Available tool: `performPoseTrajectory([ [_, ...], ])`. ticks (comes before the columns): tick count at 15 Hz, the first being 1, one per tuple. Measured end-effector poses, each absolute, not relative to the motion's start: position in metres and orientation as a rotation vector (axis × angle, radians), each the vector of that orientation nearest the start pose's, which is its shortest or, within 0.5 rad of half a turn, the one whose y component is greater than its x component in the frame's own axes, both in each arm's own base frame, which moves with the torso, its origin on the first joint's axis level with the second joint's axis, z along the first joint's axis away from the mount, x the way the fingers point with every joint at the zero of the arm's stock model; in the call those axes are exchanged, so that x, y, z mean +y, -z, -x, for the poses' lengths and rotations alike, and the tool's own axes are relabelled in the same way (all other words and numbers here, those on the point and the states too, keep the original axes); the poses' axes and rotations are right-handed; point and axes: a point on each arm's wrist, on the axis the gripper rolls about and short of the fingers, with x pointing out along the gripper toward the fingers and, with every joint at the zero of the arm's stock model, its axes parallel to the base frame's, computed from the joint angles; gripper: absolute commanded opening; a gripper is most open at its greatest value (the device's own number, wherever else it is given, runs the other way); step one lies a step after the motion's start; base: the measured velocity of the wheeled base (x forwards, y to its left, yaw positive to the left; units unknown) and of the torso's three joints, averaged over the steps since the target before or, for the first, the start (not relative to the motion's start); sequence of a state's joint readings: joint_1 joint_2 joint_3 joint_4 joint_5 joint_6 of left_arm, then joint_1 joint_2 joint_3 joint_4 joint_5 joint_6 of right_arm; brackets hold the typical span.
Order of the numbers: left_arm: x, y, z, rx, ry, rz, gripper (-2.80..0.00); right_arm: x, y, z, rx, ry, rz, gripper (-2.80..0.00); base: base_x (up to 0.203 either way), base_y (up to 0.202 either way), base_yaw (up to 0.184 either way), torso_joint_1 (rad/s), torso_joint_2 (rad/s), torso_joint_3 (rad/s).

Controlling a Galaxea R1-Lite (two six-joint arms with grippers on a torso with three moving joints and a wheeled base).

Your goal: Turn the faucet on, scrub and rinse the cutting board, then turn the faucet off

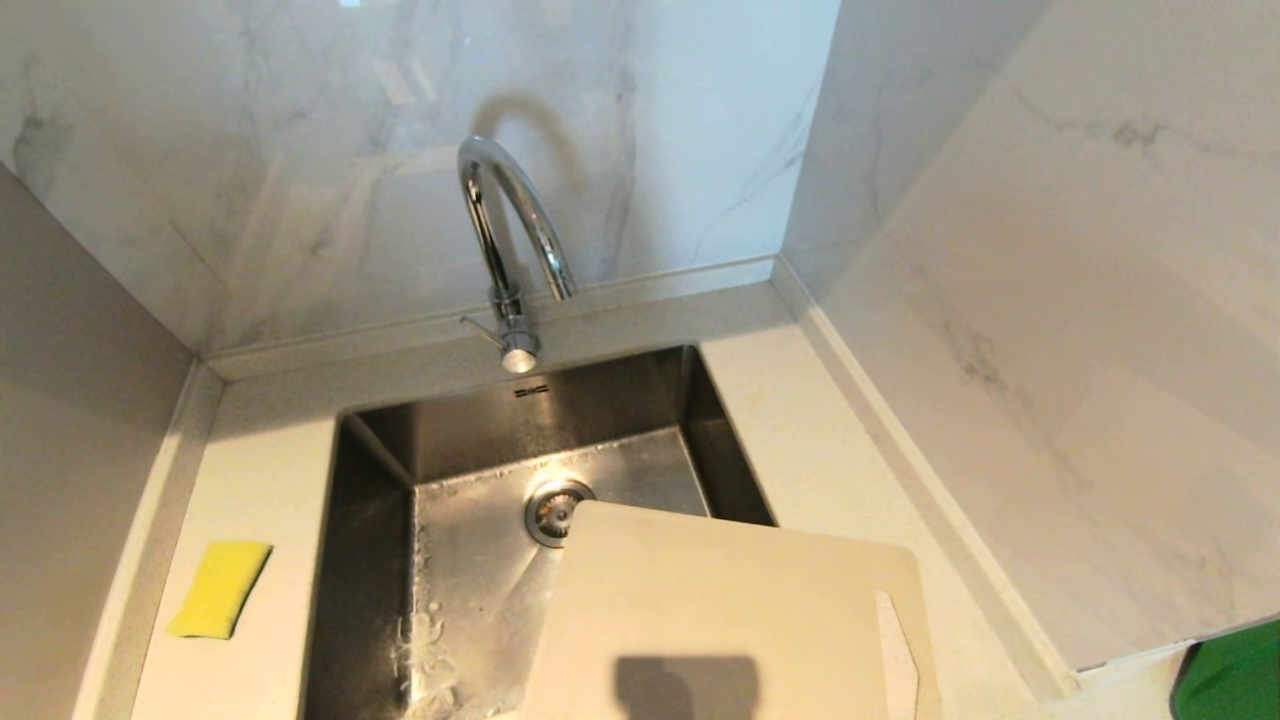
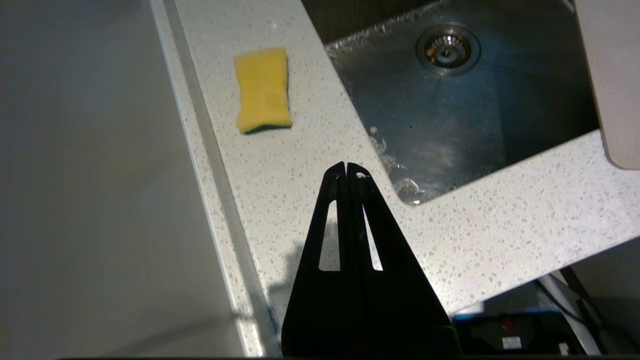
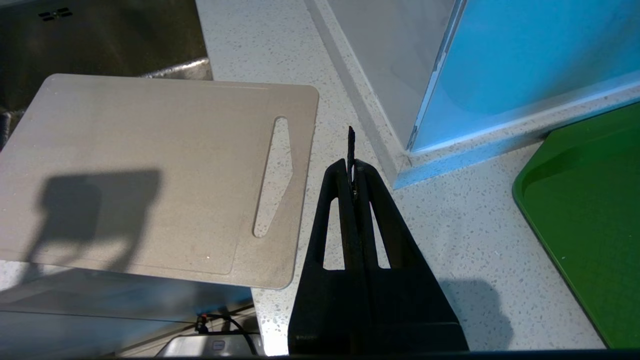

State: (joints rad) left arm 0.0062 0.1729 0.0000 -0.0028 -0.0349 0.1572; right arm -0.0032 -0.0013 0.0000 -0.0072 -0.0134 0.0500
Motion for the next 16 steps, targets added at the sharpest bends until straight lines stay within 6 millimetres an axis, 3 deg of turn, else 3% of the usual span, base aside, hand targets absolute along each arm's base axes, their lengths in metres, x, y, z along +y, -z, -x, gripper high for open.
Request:
performPoseTrajectory([
  [8, -0.001, -0.076, 0.022, 0.011, 0.020, -0.038, -2.80, 0.000, -0.076, 0.023, -0.009, 0.016, -0.050, -2.80, 0.000, 0.000, 0.000, 0.000, 0.00, 0.000],
  [12, -0.001, -0.076, 0.023, 0.000, 0.015, -0.132, -2.80, 0.000, -0.076, 0.023, -0.009, 0.017, -0.050, -2.80, 0.000, 0.000, 0.000, 0.000, 0.00, 0.000],
  [16, 0.000, -0.076, 0.023, -0.001, -0.003, -0.081, -2.80, 0.000, -0.076, 0.023, -0.009, 0.017, -0.050, -2.80, 0.000, 0.000, 0.000, 0.000, 0.00, 0.000],
])
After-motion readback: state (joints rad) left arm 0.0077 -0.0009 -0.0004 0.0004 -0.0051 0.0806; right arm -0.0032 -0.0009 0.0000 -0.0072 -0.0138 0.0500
